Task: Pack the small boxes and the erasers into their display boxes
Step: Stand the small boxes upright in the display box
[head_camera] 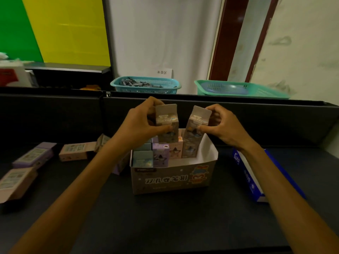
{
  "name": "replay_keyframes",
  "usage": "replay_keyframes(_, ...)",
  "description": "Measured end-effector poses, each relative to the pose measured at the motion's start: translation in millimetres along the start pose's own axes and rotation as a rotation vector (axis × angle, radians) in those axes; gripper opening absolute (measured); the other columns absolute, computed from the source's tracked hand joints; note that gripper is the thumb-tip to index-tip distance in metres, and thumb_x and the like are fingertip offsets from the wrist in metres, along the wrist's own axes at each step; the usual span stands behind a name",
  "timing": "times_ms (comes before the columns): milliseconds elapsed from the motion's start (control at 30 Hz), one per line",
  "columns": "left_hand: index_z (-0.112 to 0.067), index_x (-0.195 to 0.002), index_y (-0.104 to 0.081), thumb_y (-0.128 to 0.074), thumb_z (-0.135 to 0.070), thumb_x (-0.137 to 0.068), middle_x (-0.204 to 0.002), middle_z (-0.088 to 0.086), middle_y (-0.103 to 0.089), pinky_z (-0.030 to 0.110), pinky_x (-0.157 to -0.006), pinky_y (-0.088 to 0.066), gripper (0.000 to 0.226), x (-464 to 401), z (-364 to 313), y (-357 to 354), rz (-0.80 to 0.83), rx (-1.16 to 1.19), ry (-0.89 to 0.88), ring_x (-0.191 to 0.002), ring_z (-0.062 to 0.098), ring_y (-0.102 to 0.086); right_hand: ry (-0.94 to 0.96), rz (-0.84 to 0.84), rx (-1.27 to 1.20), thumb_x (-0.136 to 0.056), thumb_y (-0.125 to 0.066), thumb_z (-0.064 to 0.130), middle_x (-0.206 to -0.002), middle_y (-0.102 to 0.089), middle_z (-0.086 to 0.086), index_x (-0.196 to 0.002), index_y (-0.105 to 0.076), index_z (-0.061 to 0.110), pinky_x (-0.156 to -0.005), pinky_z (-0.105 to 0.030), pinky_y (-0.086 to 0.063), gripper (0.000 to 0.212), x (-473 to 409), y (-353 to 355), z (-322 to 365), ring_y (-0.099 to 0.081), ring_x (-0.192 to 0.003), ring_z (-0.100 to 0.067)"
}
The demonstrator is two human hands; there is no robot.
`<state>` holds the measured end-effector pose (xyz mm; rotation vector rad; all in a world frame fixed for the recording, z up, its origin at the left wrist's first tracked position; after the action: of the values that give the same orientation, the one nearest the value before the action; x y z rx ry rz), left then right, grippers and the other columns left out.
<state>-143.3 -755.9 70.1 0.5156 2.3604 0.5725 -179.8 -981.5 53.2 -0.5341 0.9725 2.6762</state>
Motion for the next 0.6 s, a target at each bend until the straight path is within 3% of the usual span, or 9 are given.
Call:
replay_keyframes(100, -0.022, -0.110, -0.052, -0.078, -0.021, -0.070, -0.099, -0.008, -0.064, 0.017, -0.071, -0.055, 0.048, -10, 0, -13, 0.036, -0.023, 0.015, -0.088, 0.001, -0.065, 0.001, -0.050, -0.065, -0.076, -0.077, 0.013, -0.109, -0.061, 0.006, -0.113, -0.051, 0.020, -0.079, -0.023, -0.055, 0.046, -7, 7, -13, -0.062, -0.096, -0.005)
replay_keyframes(233, -0.026, -0.110, -0.055, -0.079, -0.022, -0.071, -0.099, -0.011, -0.063, 0.018, -0.074, -0.054, 0.046, -25, 7, -41, 0.199, -0.129, 0.050, -0.089, 0.001, -0.063, 0.019, -0.152, -0.137, -0.080, -0.074, 0.016, -0.107, -0.063, 0.004, -0.118, -0.053, 0.016, -0.080, -0.025, -0.056, 0.043, -13, 17, -25, -0.063, -0.099, -0.008)
replay_keyframes(467, -0.024, -0.114, -0.056, -0.079, -0.023, -0.072, -0.100, -0.011, -0.059, 0.012, -0.065, -0.046, 0.047, -48, 28, -90, 0.366, -0.326, 0.015, -0.084, 0.003, -0.057, 0.048, -0.230, -0.190, -0.081, -0.073, 0.018, -0.106, -0.063, 0.010, -0.117, -0.053, 0.019, -0.082, -0.023, -0.055, 0.042, -16, 29, -35, -0.063, -0.100, -0.006)
replay_keyframes(600, -0.025, -0.117, -0.055, -0.078, -0.036, -0.072, -0.109, 0.000, -0.058, 0.028, -0.074, -0.048, 0.052, -57, 41, -110, 0.412, -0.517, 0.017, -0.093, 0.017, -0.057, 0.055, -0.232, -0.191, -0.081, -0.073, 0.019, -0.107, -0.063, 0.009, -0.117, -0.053, 0.019, -0.081, -0.024, -0.055, 0.041, -17, 30, -38, -0.063, -0.100, -0.007)
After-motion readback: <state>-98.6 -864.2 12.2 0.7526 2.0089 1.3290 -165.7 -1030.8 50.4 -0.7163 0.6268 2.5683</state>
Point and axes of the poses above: each hand's wrist, its own x-axis away from the middle knuckle, its own y-axis out of the back of the hand, z = x × y, the point moved 6 cm from there along -x, towards the middle knuckle
